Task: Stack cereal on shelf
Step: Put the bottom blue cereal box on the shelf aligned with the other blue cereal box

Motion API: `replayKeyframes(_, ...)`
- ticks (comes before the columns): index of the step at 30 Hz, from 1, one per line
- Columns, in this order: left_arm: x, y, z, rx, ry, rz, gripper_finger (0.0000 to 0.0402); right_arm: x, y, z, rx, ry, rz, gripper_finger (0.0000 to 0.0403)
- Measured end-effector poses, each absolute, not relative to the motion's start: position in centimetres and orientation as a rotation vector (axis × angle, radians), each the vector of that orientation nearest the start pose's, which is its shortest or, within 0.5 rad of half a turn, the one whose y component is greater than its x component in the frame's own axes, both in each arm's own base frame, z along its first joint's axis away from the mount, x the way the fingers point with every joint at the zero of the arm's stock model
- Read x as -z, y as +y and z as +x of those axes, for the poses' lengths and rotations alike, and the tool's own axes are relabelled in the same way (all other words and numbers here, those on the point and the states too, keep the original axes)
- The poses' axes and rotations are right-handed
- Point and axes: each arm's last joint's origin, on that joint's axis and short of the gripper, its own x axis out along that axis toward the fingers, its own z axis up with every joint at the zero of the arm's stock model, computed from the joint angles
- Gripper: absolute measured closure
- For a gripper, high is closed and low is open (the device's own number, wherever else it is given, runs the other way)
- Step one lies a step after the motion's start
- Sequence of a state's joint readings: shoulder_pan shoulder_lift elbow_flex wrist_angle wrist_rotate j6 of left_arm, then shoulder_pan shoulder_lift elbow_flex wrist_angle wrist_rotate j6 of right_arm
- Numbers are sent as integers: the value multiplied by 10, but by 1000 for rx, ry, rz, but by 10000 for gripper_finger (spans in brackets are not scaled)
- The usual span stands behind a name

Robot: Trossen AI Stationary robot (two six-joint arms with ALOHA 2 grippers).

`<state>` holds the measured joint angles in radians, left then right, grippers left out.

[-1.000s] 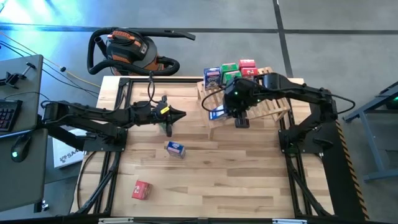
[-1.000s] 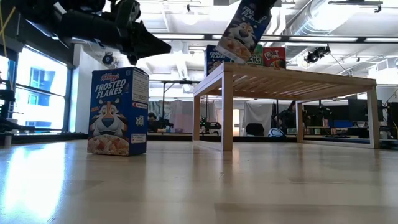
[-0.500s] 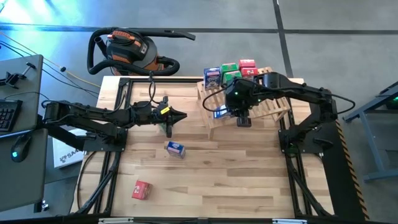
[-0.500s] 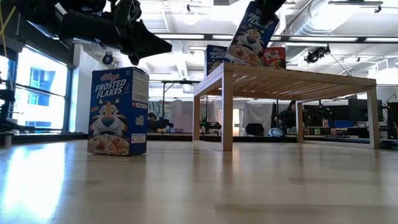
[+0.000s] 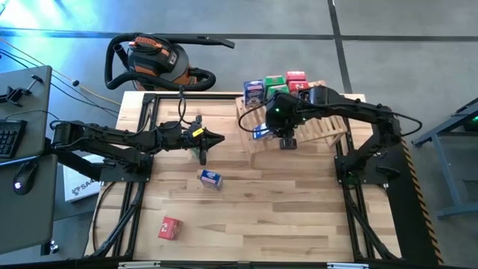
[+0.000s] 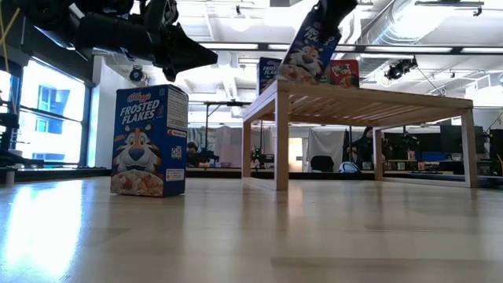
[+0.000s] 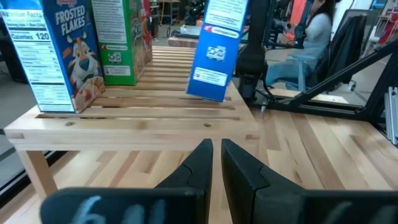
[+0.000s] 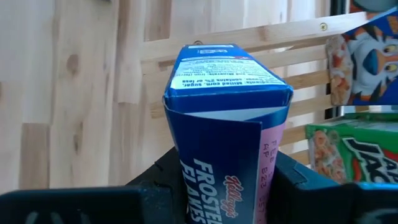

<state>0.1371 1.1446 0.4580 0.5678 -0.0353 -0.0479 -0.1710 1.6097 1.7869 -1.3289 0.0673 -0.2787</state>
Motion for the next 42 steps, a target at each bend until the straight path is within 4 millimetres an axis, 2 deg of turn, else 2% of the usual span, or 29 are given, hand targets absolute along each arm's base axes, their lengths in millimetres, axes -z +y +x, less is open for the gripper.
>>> replayKeyframes(9, -224, 33, 232, -175, 114, -54, 378, -378, -67, 297, 122, 1188, -212, 267)
replayKeyframes(17, -224, 33, 232, -175, 107, -56, 378, -378, -69, 292, 134, 1234, -213, 266)
replayKeyframes(27, -224, 33, 232, -175, 107, -57, 378, -414, -63, 273, 121, 1224, -158, 265)
replayKeyframes(33, -224, 33, 232, -176, 104, -66, 378, -409, -62, 275, 106, 1271, -99, 265)
replayKeyframes(42, -225, 33, 232, -176, 100, -73, 378, -408, -64, 277, 146, 1281, -107, 261)
